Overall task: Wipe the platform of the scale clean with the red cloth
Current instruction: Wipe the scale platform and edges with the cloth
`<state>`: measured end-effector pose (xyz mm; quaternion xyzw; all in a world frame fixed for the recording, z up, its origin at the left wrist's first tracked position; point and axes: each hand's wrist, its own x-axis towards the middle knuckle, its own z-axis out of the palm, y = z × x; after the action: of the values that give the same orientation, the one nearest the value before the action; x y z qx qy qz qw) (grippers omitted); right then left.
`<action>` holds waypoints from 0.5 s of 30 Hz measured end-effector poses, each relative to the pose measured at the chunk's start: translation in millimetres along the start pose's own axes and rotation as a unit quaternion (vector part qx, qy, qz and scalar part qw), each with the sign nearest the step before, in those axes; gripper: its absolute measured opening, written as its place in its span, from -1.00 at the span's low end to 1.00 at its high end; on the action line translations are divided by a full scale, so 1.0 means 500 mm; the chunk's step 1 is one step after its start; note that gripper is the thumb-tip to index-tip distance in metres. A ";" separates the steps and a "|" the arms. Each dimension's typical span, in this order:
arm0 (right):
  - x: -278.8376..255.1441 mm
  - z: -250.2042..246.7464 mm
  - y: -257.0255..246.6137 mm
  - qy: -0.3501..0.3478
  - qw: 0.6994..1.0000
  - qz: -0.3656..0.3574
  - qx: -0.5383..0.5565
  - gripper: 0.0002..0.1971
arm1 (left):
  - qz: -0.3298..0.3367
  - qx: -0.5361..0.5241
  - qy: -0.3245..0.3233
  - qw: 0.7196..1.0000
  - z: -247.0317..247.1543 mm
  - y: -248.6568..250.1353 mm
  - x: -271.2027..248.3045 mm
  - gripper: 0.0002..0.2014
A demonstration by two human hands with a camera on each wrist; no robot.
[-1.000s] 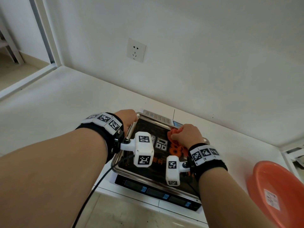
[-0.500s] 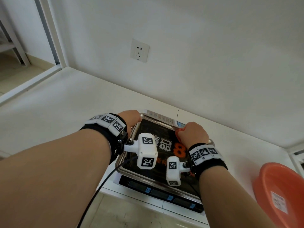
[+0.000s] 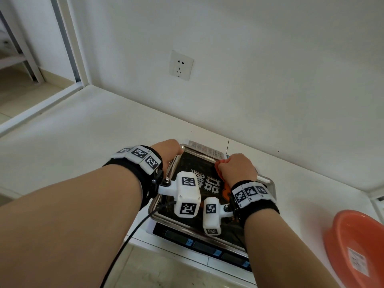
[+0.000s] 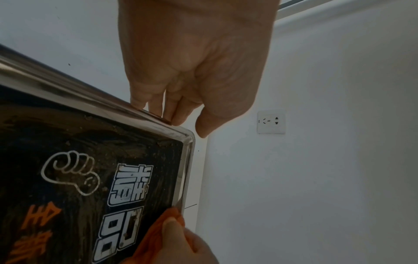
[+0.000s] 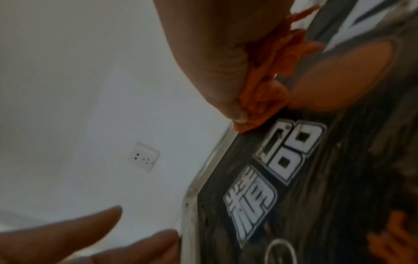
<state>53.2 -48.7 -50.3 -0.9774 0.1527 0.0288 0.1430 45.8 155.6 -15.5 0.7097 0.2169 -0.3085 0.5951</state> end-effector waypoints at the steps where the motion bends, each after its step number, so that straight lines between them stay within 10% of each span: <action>1: -0.002 0.005 -0.010 -0.008 1.000 -0.016 0.015 -0.78 | -0.006 -0.012 -0.004 1.000 0.000 0.001 -0.003 -0.70; 15: -0.006 0.009 -0.043 -0.047 0.997 -0.020 0.066 -0.77 | -0.050 -0.208 0.022 0.977 -0.007 -0.004 -0.010 -0.49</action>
<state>56.8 -26.6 -48.4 -0.9664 0.1273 0.0619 0.2147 41.6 159.7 -13.1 0.5652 0.3251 -0.2702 0.7084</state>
